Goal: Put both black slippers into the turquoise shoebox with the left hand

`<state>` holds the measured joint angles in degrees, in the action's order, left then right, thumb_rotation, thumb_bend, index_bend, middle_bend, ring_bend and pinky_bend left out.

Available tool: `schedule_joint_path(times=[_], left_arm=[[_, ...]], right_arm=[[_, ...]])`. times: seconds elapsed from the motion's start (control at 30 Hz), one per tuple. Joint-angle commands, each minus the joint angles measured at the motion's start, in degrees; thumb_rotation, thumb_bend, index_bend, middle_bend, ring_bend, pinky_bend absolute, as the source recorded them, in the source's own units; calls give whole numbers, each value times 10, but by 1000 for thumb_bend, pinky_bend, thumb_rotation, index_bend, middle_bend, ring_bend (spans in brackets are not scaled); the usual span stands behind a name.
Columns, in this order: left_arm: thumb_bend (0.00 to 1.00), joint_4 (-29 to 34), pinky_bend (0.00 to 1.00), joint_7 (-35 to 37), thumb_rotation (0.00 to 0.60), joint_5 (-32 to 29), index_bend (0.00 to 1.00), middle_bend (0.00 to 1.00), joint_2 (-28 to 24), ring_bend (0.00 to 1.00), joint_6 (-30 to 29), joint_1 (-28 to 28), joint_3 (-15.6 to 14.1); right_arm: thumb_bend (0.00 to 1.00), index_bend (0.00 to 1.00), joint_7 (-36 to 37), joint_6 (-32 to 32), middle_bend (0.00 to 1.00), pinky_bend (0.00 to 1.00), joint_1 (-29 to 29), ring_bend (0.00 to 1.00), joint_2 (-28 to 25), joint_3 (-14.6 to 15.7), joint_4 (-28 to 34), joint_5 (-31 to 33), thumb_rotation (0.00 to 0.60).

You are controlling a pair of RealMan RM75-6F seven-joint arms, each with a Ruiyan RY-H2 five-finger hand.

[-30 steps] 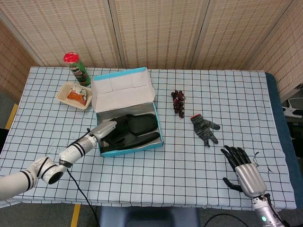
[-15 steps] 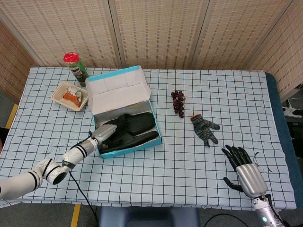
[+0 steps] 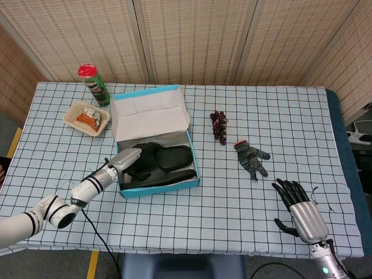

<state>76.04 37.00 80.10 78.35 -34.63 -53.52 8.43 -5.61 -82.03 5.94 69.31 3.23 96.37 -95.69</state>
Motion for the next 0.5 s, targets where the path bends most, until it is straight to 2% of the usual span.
schedule_joint_path(times=[0.03,0.27,0.5], left_arm=[[287,16,0,14,600,-2,0,0,-20,0,1,0,7],[341,22,0,27,600,4,0,0,-32,0,6,-2,3],[340,15,0,20,600,9,0,0,-22,0,16,-5,-9]], right_arm=[[161,0,0,-1,0,0,0,0,0,0,1,-1,600],[161,0,-4,0,0,0,-1,0,2,1,1,-2,600],[161,0,-3,7,0,0,7,0,20,1,-9,-14,600]])
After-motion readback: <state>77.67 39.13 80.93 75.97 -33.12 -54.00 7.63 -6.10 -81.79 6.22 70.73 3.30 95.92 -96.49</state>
